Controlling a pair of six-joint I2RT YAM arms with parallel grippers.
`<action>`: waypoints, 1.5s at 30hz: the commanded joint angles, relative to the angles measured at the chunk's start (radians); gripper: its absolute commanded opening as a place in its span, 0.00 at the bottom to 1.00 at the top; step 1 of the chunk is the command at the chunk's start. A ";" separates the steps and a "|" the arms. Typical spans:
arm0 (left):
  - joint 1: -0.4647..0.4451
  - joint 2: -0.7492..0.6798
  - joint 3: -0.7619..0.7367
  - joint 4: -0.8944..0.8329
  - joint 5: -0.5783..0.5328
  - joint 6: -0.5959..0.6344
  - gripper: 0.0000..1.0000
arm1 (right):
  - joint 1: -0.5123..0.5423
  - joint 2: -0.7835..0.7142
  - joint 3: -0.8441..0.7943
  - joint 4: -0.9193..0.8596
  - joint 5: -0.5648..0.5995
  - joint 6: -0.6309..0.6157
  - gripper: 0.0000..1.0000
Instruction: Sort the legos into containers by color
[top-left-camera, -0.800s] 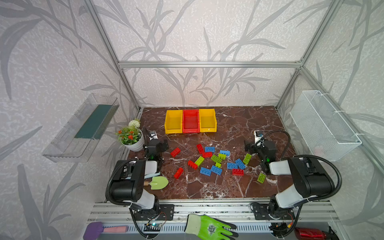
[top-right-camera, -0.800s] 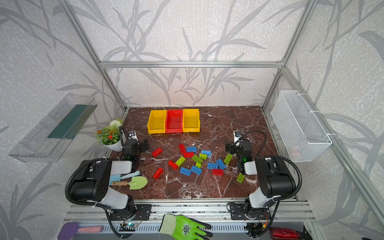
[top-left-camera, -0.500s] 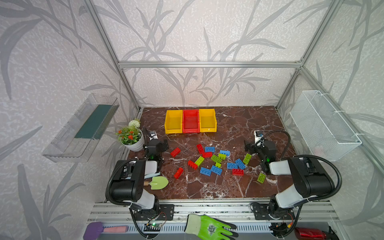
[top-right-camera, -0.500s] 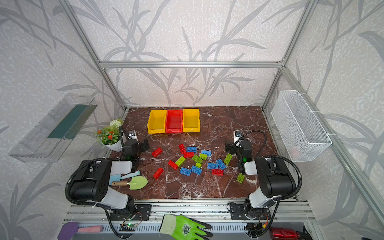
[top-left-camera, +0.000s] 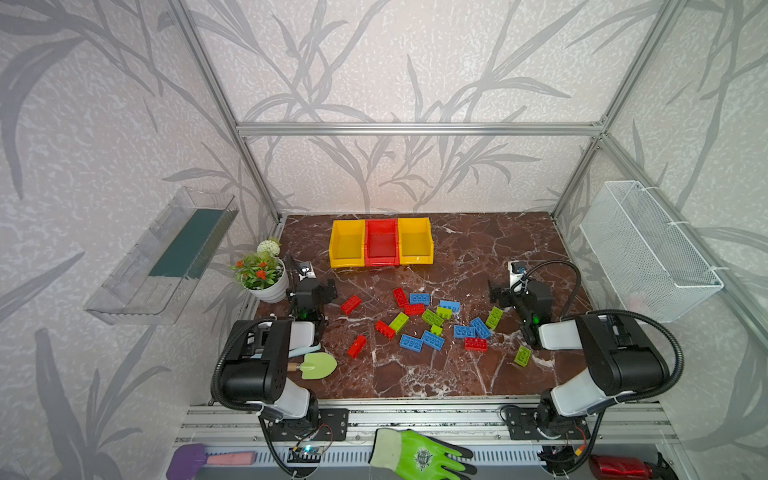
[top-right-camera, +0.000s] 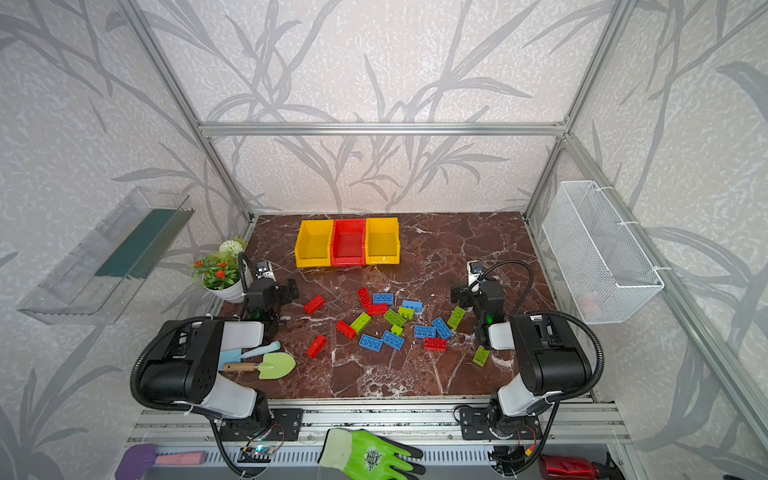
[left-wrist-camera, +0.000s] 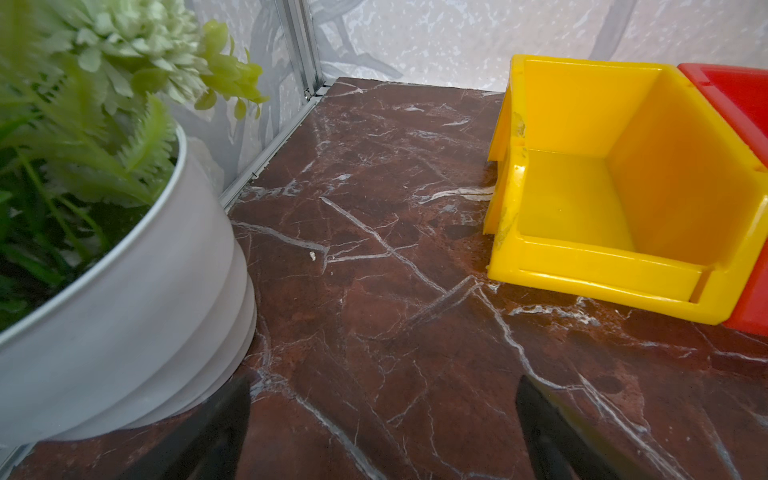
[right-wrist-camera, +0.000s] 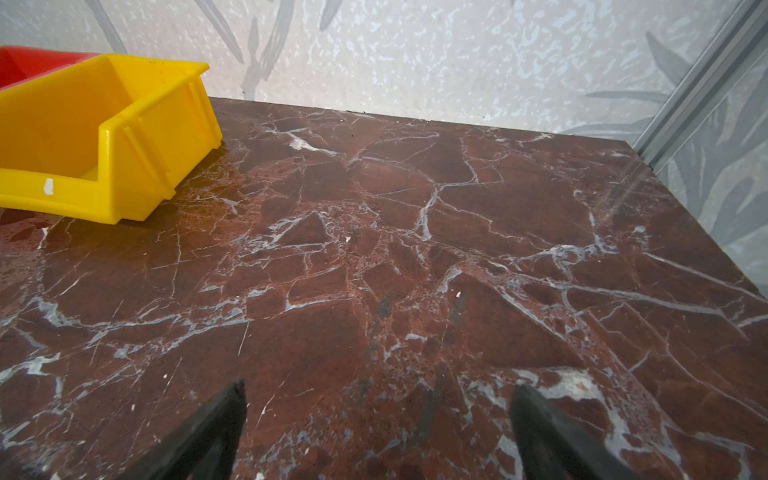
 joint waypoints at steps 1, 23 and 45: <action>-0.002 -0.012 0.004 0.027 -0.018 -0.002 0.99 | -0.004 0.006 0.018 0.013 -0.007 -0.008 0.99; -0.002 -0.011 0.004 0.026 -0.018 -0.002 0.99 | -0.004 0.005 0.019 0.012 -0.008 -0.008 0.99; -0.027 -0.169 0.321 -0.580 0.019 -0.011 0.99 | 0.090 -0.209 0.466 -0.981 0.393 0.102 0.99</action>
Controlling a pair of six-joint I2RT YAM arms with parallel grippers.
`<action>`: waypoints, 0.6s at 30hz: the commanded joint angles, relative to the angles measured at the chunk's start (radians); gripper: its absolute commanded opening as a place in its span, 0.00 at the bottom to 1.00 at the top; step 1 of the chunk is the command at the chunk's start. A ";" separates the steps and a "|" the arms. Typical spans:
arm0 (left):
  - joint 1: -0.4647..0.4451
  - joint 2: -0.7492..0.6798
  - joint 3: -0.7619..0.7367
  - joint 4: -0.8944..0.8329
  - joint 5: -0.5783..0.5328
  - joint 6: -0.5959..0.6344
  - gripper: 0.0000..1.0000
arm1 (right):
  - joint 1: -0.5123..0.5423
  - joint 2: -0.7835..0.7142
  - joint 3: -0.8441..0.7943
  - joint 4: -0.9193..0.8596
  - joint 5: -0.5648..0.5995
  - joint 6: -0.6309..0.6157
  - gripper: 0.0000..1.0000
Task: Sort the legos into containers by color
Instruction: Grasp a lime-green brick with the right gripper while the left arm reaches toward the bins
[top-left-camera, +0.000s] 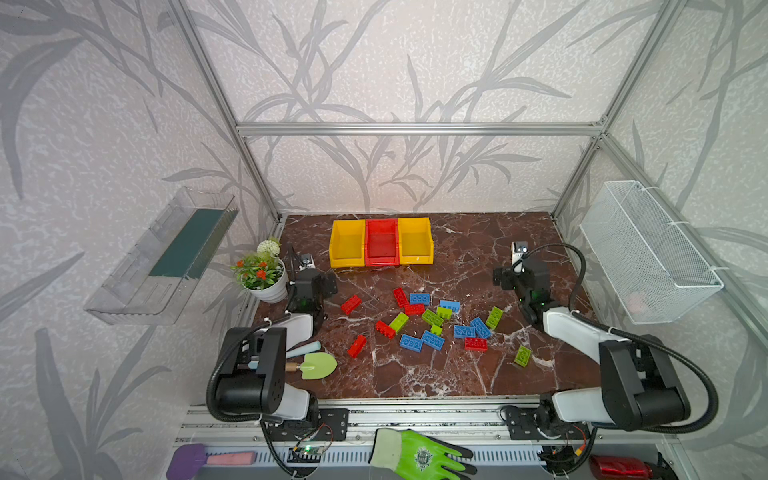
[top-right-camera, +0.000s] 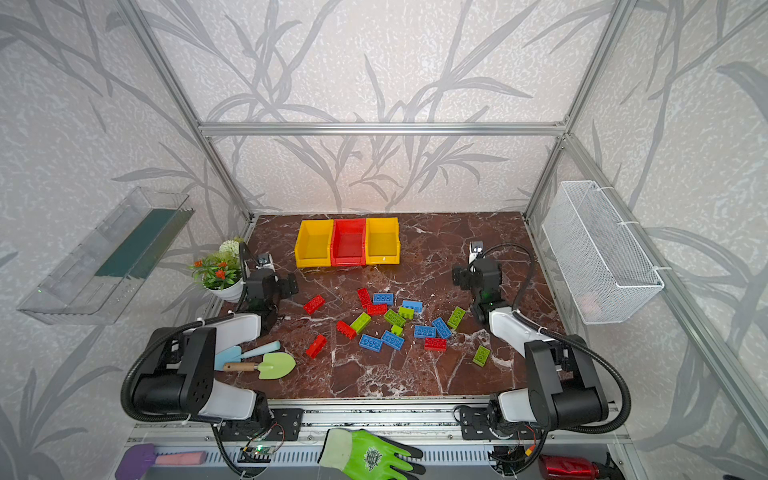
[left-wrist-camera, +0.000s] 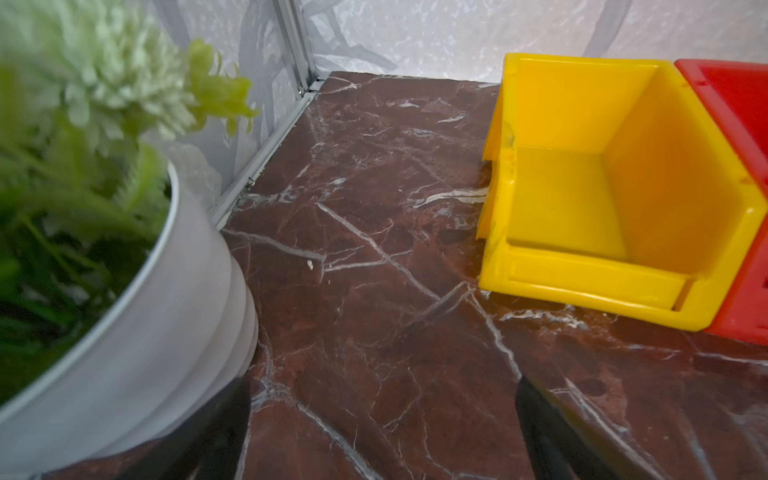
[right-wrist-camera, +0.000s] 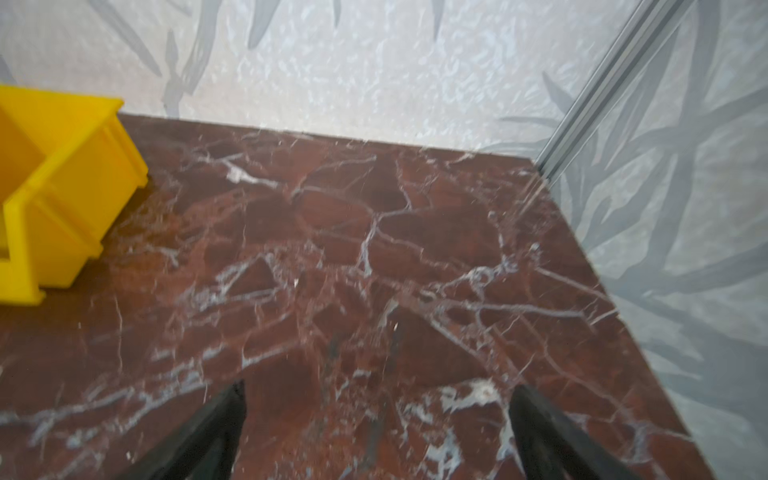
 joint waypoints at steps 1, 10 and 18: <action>-0.015 -0.085 0.162 -0.288 0.015 -0.037 0.99 | 0.012 0.003 0.162 -0.442 0.098 0.112 0.99; -0.247 -0.084 0.389 -0.514 -0.027 -0.150 0.99 | 0.075 0.129 0.399 -0.943 0.066 0.364 1.00; -0.527 -0.048 0.423 -0.510 -0.039 -0.184 0.99 | 0.138 0.123 0.373 -1.126 0.029 0.538 0.93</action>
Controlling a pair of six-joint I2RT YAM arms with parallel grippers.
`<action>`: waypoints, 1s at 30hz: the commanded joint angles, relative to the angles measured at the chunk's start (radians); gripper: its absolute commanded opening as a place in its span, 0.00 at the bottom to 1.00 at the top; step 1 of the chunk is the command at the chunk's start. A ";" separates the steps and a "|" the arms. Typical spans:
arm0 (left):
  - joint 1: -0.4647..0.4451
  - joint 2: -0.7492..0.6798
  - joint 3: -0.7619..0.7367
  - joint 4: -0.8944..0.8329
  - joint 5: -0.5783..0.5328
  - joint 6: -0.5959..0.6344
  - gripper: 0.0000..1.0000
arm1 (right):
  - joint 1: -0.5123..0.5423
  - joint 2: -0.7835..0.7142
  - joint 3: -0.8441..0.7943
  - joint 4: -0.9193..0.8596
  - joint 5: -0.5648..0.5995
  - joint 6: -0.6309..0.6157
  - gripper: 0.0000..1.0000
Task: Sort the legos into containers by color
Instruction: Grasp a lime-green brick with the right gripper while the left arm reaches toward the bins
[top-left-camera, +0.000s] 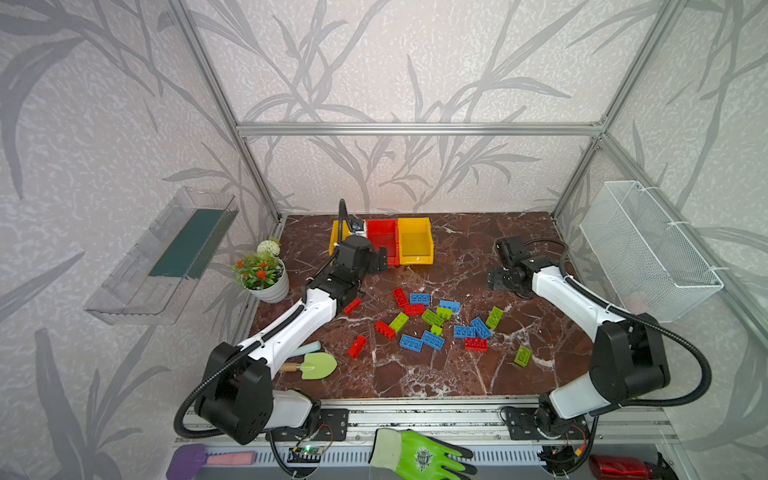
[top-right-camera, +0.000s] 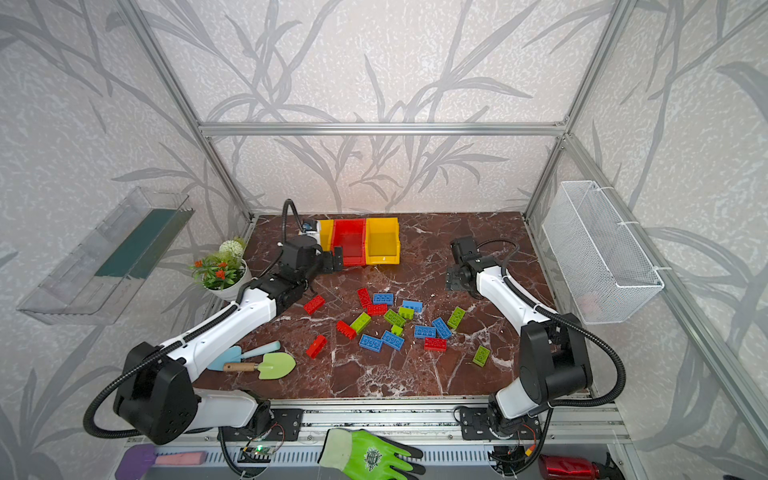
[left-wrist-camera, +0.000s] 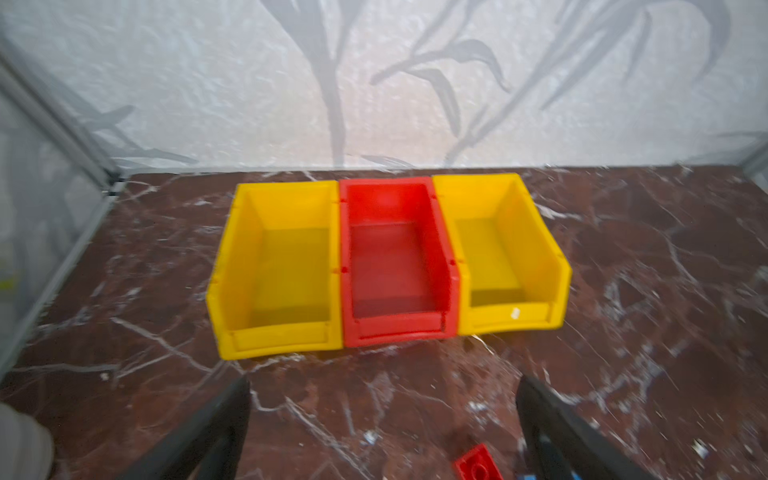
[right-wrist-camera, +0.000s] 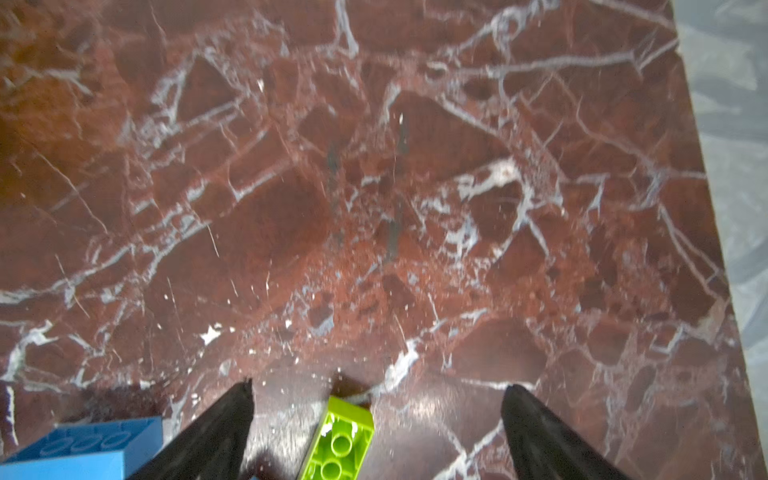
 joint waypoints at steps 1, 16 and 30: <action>-0.082 0.024 0.035 -0.035 -0.025 -0.024 0.99 | 0.025 -0.047 -0.046 -0.123 -0.025 0.112 0.93; -0.245 0.068 0.046 -0.055 -0.006 -0.004 0.99 | 0.041 -0.145 -0.289 0.003 -0.180 0.282 0.80; -0.245 -0.023 -0.024 -0.063 -0.050 -0.030 0.99 | 0.042 -0.100 -0.302 0.080 -0.215 0.296 0.77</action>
